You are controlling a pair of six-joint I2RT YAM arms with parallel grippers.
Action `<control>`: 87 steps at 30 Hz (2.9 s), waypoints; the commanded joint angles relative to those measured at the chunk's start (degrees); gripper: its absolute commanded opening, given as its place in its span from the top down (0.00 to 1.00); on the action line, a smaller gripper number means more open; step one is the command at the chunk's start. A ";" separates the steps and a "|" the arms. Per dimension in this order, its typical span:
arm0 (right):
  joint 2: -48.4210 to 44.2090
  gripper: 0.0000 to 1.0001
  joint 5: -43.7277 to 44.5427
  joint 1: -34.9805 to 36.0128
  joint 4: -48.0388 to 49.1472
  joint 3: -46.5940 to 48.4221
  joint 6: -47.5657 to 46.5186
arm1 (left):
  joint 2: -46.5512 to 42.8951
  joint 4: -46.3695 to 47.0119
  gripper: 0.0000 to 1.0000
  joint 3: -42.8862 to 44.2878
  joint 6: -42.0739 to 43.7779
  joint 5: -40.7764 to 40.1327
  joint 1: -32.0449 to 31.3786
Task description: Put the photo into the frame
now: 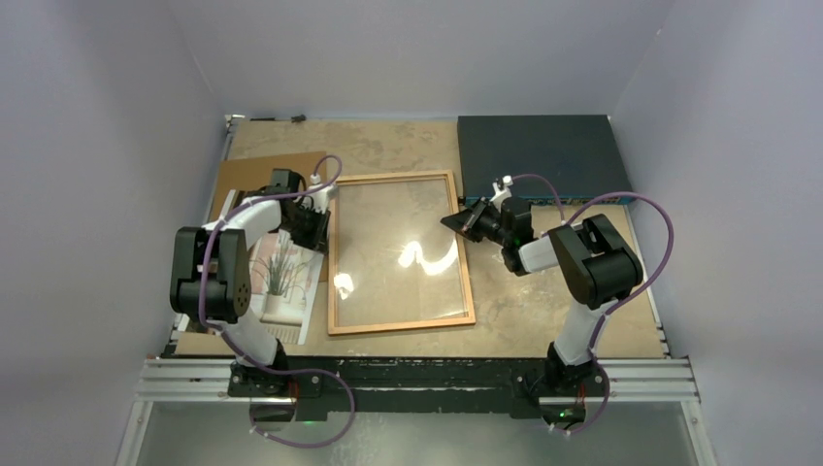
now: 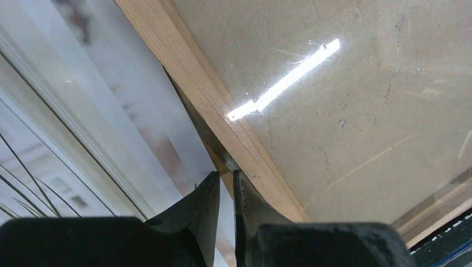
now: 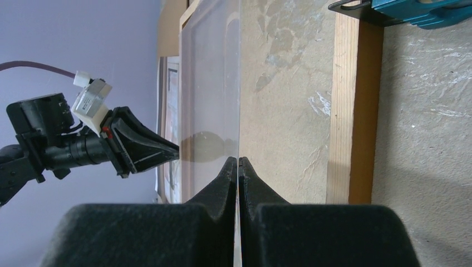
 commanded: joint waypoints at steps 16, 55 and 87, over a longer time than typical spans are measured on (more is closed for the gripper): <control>-1.15 1.00 4.28 -0.18 2.54 -1.96 -0.62 | -3.28 -0.78 0.88 3.08 -1.37 3.04 -0.54; -6.33 1.00 -0.60 2.79 19.10 -3.93 1.01 | 1.46 3.96 1.00 -0.43 -0.89 -0.05 -1.34; -9.60 1.00 0.75 6.00 20.56 -3.15 14.49 | -0.05 2.22 1.00 0.43 -0.45 1.95 -1.50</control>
